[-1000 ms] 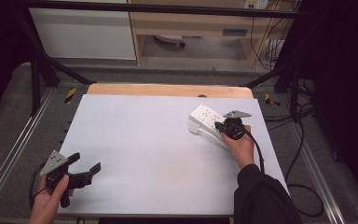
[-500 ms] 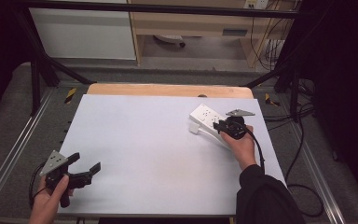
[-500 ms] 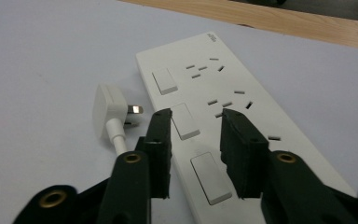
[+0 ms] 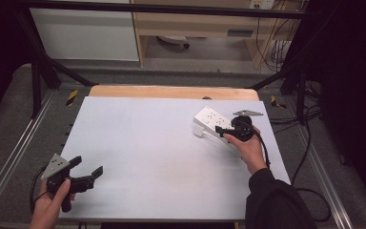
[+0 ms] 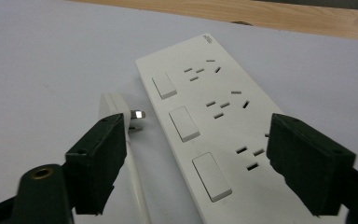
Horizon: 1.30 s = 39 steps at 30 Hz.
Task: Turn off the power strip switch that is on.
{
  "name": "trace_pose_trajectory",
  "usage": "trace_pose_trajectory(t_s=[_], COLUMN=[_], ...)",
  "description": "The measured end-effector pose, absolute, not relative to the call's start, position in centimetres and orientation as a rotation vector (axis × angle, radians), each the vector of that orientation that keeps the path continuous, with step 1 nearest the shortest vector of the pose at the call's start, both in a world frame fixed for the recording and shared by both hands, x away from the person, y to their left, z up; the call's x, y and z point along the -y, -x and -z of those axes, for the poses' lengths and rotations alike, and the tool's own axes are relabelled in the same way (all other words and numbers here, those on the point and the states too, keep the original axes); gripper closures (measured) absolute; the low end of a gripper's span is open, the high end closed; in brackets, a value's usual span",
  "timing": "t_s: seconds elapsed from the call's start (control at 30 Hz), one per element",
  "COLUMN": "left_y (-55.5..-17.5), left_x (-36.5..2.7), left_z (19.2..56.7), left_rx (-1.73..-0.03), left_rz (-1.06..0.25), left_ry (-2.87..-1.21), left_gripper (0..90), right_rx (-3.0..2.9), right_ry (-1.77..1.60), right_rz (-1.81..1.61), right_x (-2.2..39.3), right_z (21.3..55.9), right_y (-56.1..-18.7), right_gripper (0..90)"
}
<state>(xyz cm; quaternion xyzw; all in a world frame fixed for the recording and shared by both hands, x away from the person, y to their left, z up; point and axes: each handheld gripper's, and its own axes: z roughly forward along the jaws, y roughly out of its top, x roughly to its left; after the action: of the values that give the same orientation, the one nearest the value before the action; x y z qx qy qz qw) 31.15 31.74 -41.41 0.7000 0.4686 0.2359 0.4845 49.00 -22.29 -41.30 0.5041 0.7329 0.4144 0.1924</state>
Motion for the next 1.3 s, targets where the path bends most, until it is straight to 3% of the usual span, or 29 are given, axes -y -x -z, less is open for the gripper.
trace_pose_trajectory(t_s=[0.2,0.4,1.3], left_y=[-31.2,-31.2,-31.2], left_x=[-31.7,-31.8,-31.7], left_z=[41.4,41.4,41.4], left_rx=[-1.142,-1.142,-1.140], left_rz=[-0.575,-0.577,-0.578], left_ry=[-1.705,-1.705,-1.710], left_gripper=[5.4,5.4,5.4], right_rx=[-2.045,-2.037,-1.941], right_ry=[-1.411,-1.420,-1.375], right_rz=[-1.168,-1.183,-1.236], right_x=[22.4,22.7,24.4], right_z=[40.8,40.3,38.0], right_y=[-48.9,-48.7,-47.7], right_gripper=[8.6,5.1,4.8])
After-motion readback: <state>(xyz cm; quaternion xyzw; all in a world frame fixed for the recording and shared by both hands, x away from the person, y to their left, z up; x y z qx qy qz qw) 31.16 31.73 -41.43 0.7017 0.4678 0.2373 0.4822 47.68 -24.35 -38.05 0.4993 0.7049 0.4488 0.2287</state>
